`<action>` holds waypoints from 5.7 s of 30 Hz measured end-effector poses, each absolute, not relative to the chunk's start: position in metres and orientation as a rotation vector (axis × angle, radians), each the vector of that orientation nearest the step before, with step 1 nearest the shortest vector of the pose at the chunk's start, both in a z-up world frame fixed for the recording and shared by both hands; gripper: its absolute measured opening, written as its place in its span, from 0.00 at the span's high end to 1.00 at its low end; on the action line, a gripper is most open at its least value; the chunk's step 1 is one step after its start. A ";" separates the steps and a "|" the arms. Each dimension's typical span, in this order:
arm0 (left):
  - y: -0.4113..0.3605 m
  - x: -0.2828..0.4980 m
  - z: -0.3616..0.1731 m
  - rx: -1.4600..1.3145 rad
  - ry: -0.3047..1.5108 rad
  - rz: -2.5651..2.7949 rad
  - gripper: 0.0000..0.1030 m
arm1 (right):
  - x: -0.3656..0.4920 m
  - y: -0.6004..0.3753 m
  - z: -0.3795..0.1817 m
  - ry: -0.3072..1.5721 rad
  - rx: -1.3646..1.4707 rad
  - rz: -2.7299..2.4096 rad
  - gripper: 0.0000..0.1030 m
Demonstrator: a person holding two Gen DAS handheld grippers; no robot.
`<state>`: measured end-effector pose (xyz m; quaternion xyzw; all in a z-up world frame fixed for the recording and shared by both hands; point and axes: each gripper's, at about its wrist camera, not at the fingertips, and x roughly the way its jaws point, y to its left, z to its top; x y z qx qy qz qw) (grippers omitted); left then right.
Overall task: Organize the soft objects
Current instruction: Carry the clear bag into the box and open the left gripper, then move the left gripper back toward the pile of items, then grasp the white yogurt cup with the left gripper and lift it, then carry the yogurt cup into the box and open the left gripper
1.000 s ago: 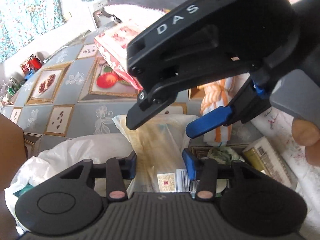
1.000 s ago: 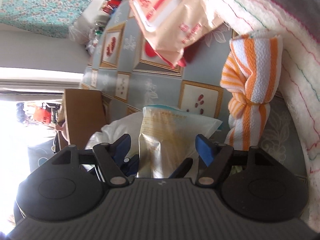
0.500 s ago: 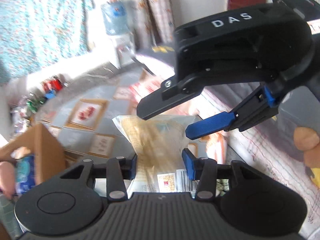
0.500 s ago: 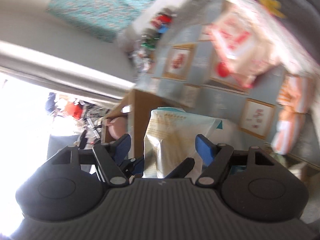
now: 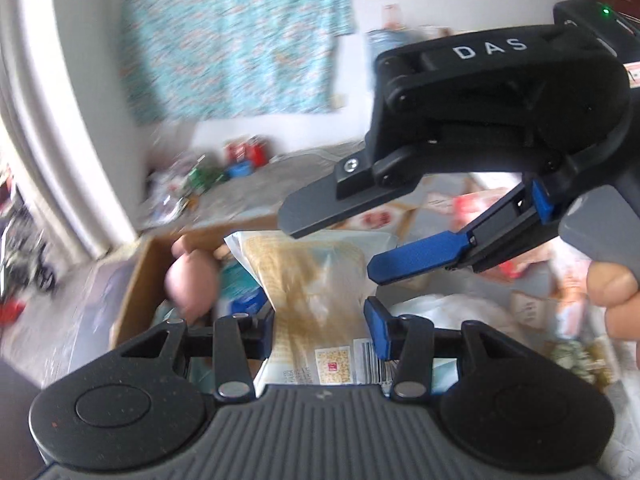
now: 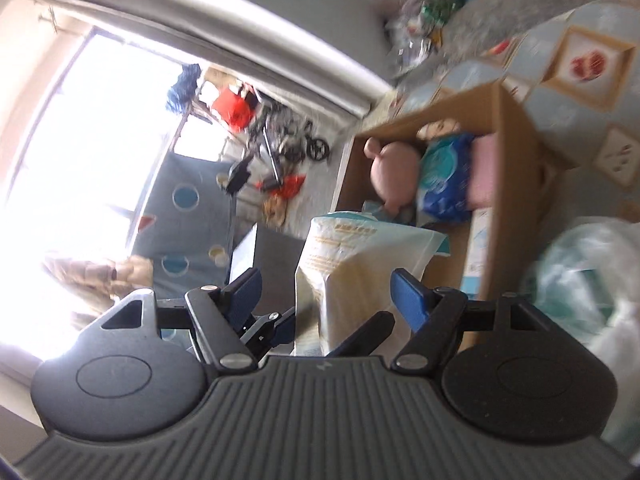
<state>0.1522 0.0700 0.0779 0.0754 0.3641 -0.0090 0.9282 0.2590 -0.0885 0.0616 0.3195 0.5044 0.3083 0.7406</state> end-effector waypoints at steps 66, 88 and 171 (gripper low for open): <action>0.086 0.073 0.064 -0.044 0.629 -0.117 0.10 | 0.031 -0.337 0.048 0.670 0.551 0.111 0.22; -0.110 0.042 -0.057 0.012 0.752 -0.444 0.31 | -0.016 -0.365 -0.046 0.785 0.514 -0.031 0.26; -0.107 0.041 -0.099 0.120 0.713 -0.452 0.52 | 0.041 -0.335 -0.131 0.945 1.110 0.309 0.83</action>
